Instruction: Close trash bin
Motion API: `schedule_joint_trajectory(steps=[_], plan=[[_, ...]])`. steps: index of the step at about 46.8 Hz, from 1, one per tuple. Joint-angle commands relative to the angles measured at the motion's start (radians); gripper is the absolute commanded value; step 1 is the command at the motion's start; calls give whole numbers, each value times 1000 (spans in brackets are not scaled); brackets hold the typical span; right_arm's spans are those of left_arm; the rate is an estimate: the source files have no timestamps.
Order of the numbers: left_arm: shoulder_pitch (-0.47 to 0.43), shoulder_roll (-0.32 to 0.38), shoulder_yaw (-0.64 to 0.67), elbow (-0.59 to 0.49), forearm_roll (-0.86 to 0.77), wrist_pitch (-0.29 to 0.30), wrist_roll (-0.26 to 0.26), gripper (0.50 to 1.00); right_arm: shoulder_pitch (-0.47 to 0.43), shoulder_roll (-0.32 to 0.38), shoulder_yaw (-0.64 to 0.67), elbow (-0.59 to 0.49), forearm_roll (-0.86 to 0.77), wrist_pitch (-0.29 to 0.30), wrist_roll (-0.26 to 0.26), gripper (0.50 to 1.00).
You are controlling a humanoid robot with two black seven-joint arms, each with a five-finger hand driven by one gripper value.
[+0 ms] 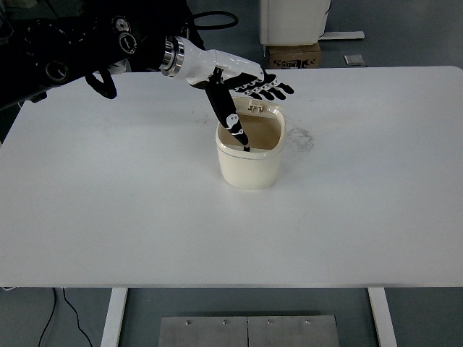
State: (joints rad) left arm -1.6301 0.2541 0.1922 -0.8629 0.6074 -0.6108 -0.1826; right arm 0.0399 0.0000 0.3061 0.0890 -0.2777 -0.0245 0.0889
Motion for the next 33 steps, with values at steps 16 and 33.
schedule_joint_trajectory(steps=[16,33], plan=[[16,-4,3,-42,0,0,43,1000,0,0,1,0,0,0,0,991],[16,-1,12,-81,-1,0,83,1000,0,0,1,0,0,0,0,991]])
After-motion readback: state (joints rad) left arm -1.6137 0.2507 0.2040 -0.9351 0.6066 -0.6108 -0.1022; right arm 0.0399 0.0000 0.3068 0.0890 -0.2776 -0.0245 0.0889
